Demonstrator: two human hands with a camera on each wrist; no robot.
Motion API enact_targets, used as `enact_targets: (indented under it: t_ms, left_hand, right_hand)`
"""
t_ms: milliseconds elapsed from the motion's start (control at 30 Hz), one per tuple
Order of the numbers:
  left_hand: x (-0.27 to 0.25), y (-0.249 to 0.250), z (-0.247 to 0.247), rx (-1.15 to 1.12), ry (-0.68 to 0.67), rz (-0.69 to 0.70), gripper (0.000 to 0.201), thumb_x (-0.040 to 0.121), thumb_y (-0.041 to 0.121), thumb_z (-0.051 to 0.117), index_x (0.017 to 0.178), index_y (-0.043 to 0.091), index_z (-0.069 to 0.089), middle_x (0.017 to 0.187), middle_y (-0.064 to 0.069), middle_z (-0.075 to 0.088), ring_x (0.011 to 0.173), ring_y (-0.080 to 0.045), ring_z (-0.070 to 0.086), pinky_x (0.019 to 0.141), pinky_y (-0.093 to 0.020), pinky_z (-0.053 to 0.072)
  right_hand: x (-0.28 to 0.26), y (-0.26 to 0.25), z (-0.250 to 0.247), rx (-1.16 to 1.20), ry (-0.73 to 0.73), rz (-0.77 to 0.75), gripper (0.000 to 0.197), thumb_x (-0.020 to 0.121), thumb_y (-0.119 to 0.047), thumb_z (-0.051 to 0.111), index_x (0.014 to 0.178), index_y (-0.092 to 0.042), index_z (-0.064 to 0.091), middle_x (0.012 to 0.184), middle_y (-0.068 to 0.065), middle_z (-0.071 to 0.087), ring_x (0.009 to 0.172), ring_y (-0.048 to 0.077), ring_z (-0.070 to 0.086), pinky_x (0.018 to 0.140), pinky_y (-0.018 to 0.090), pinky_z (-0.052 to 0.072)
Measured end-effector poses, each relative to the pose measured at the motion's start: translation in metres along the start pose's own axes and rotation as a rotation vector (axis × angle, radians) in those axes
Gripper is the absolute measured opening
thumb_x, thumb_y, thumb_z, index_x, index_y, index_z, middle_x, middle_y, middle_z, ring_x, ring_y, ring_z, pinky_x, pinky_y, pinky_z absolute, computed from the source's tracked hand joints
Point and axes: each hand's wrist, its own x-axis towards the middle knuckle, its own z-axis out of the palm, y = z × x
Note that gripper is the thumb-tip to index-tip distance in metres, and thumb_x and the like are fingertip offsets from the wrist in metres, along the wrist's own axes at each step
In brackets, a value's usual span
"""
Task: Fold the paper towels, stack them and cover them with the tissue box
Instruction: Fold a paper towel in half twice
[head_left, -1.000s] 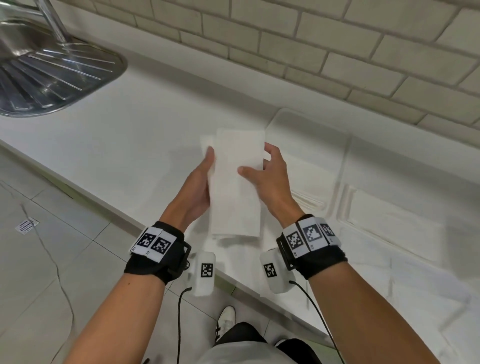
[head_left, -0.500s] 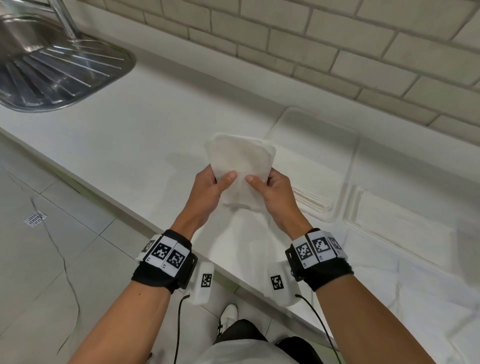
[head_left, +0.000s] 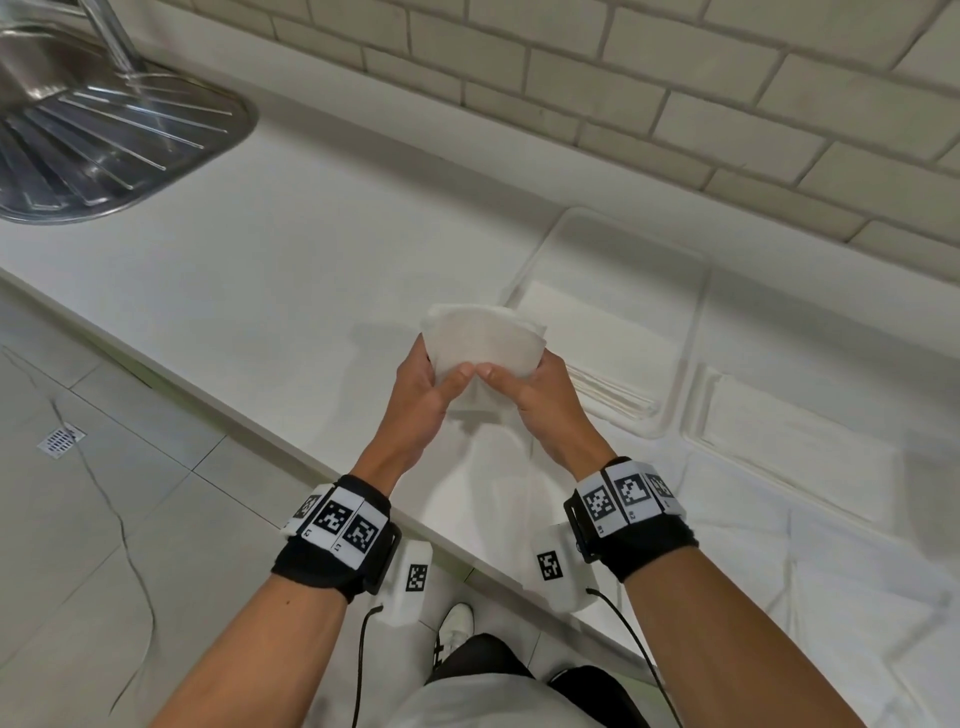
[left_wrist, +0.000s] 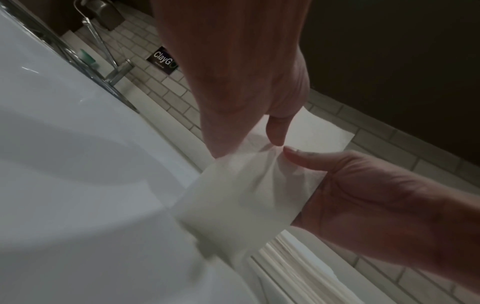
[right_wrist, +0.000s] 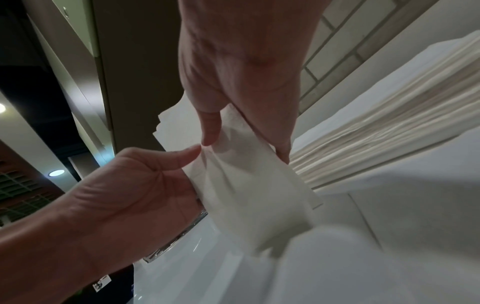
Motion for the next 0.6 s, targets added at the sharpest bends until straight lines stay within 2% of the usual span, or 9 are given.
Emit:
enact_targets:
  t_ms: [67, 167, 267, 333, 400, 467, 533, 600]
  left_hand:
    - [0.0, 0.001, 0.0, -0.015, -0.001, 0.006, 0.038, 0.092, 0.003, 0.059, 0.125, 0.019, 0.049, 0.121, -0.008, 0.064, 0.108, -0.016, 0.065, 0.082, -0.025, 0.054]
    - [-0.001, 0.003, -0.001, -0.036, 0.001, 0.016, 0.045, 0.087, 0.007, 0.062, 0.129, 0.016, 0.047, 0.124, -0.01, 0.063, 0.112, -0.019, 0.064, 0.085, -0.027, 0.054]
    - [-0.003, -0.001, 0.0, 0.014, 0.008, -0.001, 0.041, 0.092, 0.015, 0.058, 0.132, 0.013, 0.049, 0.124, -0.01, 0.064, 0.115, -0.023, 0.063, 0.091, -0.035, 0.054]
    - [-0.003, -0.001, 0.003, 0.043, 0.031, 0.016, 0.04, 0.093, 0.021, 0.054, 0.131, 0.011, 0.05, 0.123, -0.013, 0.065, 0.115, -0.026, 0.063, 0.094, -0.041, 0.054]
    - [-0.002, 0.003, 0.004, 0.033, 0.045, 0.052, 0.037, 0.092, 0.02, 0.055, 0.128, 0.013, 0.051, 0.123, -0.013, 0.064, 0.114, -0.024, 0.063, 0.093, -0.038, 0.054]
    - [-0.001, 0.004, 0.004, 0.019, 0.056, 0.056, 0.039, 0.087, 0.018, 0.061, 0.124, 0.018, 0.05, 0.122, -0.01, 0.063, 0.112, -0.022, 0.064, 0.088, -0.034, 0.055]
    - [-0.001, 0.001, 0.004, 0.025, 0.064, 0.044, 0.046, 0.083, 0.018, 0.065, 0.125, 0.018, 0.048, 0.123, -0.01, 0.062, 0.112, -0.022, 0.063, 0.088, -0.035, 0.055]
    - [-0.002, -0.004, 0.005, 0.051, 0.061, 0.023, 0.046, 0.086, 0.019, 0.065, 0.129, 0.018, 0.047, 0.124, -0.008, 0.062, 0.114, -0.022, 0.062, 0.09, -0.038, 0.055]
  right_hand:
    - [-0.001, -0.002, -0.001, 0.007, -0.002, -0.011, 0.026, 0.089, -0.013, 0.066, 0.115, -0.009, 0.063, 0.104, 0.008, 0.072, 0.094, 0.02, 0.07, 0.078, 0.031, 0.058]
    - [-0.001, -0.007, -0.003, 0.022, 0.003, -0.05, 0.02, 0.091, -0.012, 0.063, 0.11, -0.015, 0.063, 0.095, -0.002, 0.071, 0.086, 0.011, 0.069, 0.07, 0.019, 0.056]
    - [-0.002, -0.006, -0.004, 0.002, 0.003, -0.058, 0.02, 0.091, -0.013, 0.062, 0.111, -0.018, 0.062, 0.1, 0.001, 0.071, 0.093, 0.017, 0.069, 0.077, 0.027, 0.057]
    - [-0.003, -0.005, -0.003, 0.009, 0.003, -0.053, 0.021, 0.091, -0.014, 0.063, 0.111, -0.02, 0.061, 0.103, 0.0, 0.071, 0.095, 0.015, 0.069, 0.079, 0.028, 0.057]
    - [-0.003, -0.003, -0.004, 0.019, -0.001, -0.061, 0.025, 0.091, -0.014, 0.064, 0.114, -0.021, 0.06, 0.108, 0.0, 0.07, 0.1, 0.015, 0.069, 0.083, 0.026, 0.057]
    - [-0.003, 0.001, -0.005, 0.011, 0.011, -0.049, 0.026, 0.092, -0.016, 0.063, 0.117, -0.019, 0.059, 0.113, 0.006, 0.07, 0.105, 0.019, 0.067, 0.087, 0.031, 0.057]
    - [-0.003, 0.004, -0.005, -0.001, 0.024, -0.033, 0.027, 0.092, -0.017, 0.062, 0.119, -0.017, 0.059, 0.116, 0.009, 0.069, 0.107, 0.023, 0.067, 0.089, 0.037, 0.056]
    - [-0.005, 0.005, -0.004, -0.017, 0.02, -0.027, 0.024, 0.093, -0.017, 0.061, 0.117, -0.018, 0.059, 0.114, 0.009, 0.069, 0.106, 0.025, 0.067, 0.088, 0.038, 0.057]
